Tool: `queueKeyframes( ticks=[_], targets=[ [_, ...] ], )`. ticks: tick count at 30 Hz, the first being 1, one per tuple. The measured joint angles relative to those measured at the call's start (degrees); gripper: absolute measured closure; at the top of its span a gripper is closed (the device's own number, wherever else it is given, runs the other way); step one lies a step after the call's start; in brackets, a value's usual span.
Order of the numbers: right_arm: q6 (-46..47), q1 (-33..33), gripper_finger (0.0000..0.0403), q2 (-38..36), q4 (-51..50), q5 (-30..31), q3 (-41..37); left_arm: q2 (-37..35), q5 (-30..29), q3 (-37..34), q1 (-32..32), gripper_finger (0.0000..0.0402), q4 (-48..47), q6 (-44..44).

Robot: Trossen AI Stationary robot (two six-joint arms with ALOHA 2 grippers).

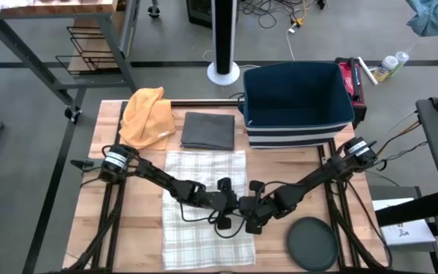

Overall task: Fold kitchen towel into neat rectangle
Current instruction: Fold the white patterned towel

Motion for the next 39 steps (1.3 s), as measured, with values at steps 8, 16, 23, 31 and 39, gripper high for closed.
queueKeyframes(
  ticks=[8,16,23,31,39],
  targets=[
    [1.08,-0.07,0.0403,0.0,-2.73,0.61,0.54,0.0,-1.25,0.0,-0.02,0.0399,0.58,0.21],
    [5.9,0.35,0.0403,-0.02,-10.16,-1.85,0.65,-0.34,-3.05,0.04,-0.14,0.0401,-0.38,0.82],
    [7.45,0.59,0.0403,-0.02,-9.34,-2.86,0.18,-1.57,-3.05,0.07,-0.36,0.0401,-3.03,0.86],
    [7.44,0.7,0.0403,0.26,-3.27,-3.91,-1.88,-2.93,-2.82,0.07,-0.36,0.0401,-1.86,1.3],
    [7.32,0.7,0.0403,0.26,-0.25,-4.11,-2.69,-2.4,0.88,0.07,-0.1,0.0401,4.54,1.3]
  ],
)
